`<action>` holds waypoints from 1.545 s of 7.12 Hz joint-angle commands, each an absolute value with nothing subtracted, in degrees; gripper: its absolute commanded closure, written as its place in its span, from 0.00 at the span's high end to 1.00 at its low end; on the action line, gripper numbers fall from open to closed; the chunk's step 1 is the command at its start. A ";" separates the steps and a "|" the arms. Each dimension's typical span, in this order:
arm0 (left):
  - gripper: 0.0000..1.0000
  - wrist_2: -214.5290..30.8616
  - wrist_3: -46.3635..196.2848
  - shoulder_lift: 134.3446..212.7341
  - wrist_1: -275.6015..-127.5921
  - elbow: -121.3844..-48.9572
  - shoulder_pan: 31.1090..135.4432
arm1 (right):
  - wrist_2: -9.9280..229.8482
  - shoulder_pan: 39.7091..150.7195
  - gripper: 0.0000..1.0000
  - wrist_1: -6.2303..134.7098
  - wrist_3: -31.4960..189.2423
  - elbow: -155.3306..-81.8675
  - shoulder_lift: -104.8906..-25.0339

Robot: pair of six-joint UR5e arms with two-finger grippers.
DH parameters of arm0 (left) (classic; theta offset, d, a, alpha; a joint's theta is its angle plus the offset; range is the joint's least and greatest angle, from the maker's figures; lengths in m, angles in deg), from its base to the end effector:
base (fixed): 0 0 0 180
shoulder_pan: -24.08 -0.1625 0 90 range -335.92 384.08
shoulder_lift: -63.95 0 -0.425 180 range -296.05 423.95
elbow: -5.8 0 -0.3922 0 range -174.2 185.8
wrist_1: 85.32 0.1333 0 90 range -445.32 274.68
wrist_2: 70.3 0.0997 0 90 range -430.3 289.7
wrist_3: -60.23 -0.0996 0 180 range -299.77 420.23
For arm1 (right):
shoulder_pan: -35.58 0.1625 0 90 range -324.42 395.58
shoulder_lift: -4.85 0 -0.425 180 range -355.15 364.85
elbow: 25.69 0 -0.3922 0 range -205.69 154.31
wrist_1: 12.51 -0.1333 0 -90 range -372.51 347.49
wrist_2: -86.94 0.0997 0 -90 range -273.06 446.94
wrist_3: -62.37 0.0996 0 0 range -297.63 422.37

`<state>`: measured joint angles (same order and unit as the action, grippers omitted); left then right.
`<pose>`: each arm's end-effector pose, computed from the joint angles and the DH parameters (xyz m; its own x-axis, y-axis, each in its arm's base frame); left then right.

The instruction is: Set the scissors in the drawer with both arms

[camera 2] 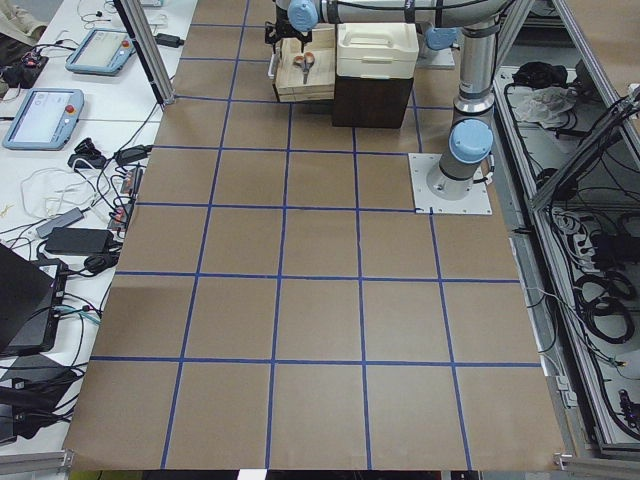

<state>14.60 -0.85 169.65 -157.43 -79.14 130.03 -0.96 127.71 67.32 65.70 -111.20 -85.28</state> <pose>-0.3048 -0.5493 0.4134 -0.2230 0.9724 -0.0678 0.9674 0.2122 -0.1382 0.1547 -0.4741 0.5104 -0.9992 0.0242 -0.0308 0.0211 0.9949 0.0987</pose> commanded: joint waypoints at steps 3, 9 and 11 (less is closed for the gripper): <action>1.00 14.86 13.29 162.05 -166.77 -77.17 112.96 | -0.78 127.78 1.00 67.47 65.71 -111.12 -85.24; 1.00 20.23 50.53 158.34 -177.86 -78.58 111.97 | -0.86 127.78 1.00 67.47 65.80 -111.21 -85.24; 1.00 20.23 50.56 158.34 -177.87 -78.58 111.88 | -0.78 127.78 1.00 67.47 65.80 -111.21 -85.24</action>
